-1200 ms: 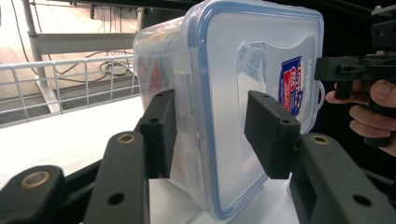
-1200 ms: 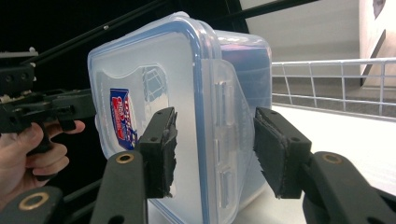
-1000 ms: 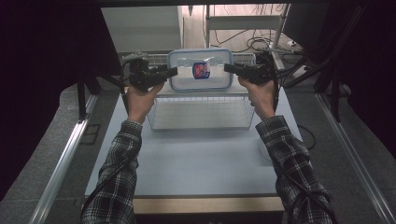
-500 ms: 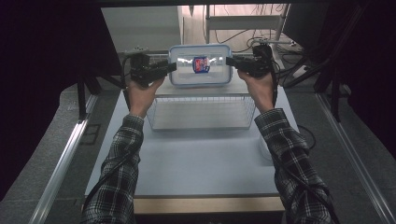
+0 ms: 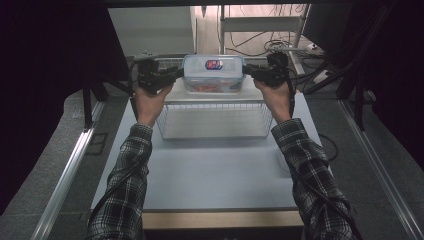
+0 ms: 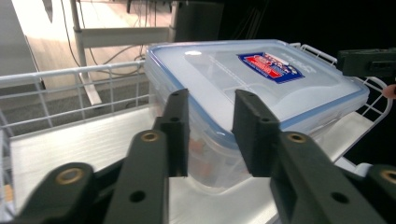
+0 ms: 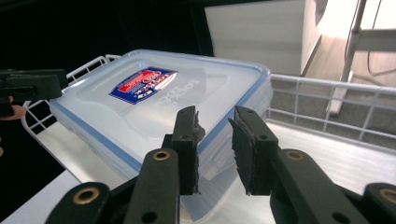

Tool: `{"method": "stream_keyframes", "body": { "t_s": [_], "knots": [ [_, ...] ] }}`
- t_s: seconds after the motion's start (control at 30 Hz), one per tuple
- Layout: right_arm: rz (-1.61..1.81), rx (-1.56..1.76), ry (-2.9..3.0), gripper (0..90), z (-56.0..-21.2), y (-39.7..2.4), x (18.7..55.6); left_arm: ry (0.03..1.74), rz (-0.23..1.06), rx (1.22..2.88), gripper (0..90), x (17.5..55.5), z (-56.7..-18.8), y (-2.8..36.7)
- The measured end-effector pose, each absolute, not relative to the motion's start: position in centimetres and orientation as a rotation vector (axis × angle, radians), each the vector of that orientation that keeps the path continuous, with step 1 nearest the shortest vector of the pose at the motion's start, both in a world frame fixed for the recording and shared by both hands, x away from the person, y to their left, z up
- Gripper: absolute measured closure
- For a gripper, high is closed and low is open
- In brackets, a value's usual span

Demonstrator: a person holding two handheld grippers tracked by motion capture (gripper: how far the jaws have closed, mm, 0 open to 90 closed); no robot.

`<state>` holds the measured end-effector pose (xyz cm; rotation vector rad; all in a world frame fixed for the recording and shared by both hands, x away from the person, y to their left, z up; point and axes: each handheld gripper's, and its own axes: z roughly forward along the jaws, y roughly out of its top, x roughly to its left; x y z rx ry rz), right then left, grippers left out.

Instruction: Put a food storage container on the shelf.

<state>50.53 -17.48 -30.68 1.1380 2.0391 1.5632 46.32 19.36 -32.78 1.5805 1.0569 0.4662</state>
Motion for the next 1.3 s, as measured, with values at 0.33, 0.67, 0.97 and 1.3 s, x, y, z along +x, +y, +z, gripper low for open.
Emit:
{"method": "stream_keyframes", "body": {
  "t_s": [0.33, 0.67, 0.97, 1.3],
  "knots": [
    [1.453, 1.189, 2.016, 89.0, -32.3, -17.6, 50.0, 1.195, 0.494, 1.625, 82.2, 47.3, -34.4, 18.8],
    [1.396, 1.223, 2.054, 89.0, -33.5, -17.9, 50.6, 1.135, 0.472, 1.662, 82.5, 46.3, -34.7, 17.9],
    [1.423, 1.204, 2.084, 89.1, -33.5, -17.8, 50.2, 1.152, 0.452, 1.673, 80.6, 46.9, -35.3, 17.9],
    [1.446, 1.171, 2.072, 80.6, -33.2, -18.5, 49.5, 1.115, 0.456, 1.658, 75.1, 45.5, -35.1, 18.7]
  ]
}}
